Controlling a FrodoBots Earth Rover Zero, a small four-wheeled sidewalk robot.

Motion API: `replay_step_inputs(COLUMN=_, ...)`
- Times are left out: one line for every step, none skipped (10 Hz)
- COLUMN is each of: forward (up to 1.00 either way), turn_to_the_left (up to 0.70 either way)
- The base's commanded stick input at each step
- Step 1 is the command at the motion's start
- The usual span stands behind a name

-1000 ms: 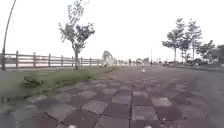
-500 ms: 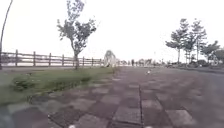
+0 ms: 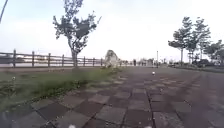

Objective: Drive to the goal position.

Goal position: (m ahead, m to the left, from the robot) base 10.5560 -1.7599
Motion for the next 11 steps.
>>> replay_step_inputs(forward=1.0, turn_to_the_left=-0.36)
replay_step_inputs(forward=1.0, turn_to_the_left=-0.36)
replay_step_inputs(forward=1.0, turn_to_the_left=-0.36)
replay_step_inputs(forward=1.0, turn_to_the_left=-0.36)
replay_step_inputs(forward=1.0, turn_to_the_left=-0.36)
replay_step_inputs(forward=1.0, turn_to_the_left=-0.27)
replay_step_inputs(forward=1.0, turn_to_the_left=-0.08)
replay_step_inputs(forward=1.0, turn_to_the_left=0.04)
replay_step_inputs(forward=1.0, turn_to_the_left=0.04)
replay_step_inputs(forward=1.0, turn_to_the_left=0.04)
replay_step_inputs(forward=1.0, turn_to_the_left=0.04)
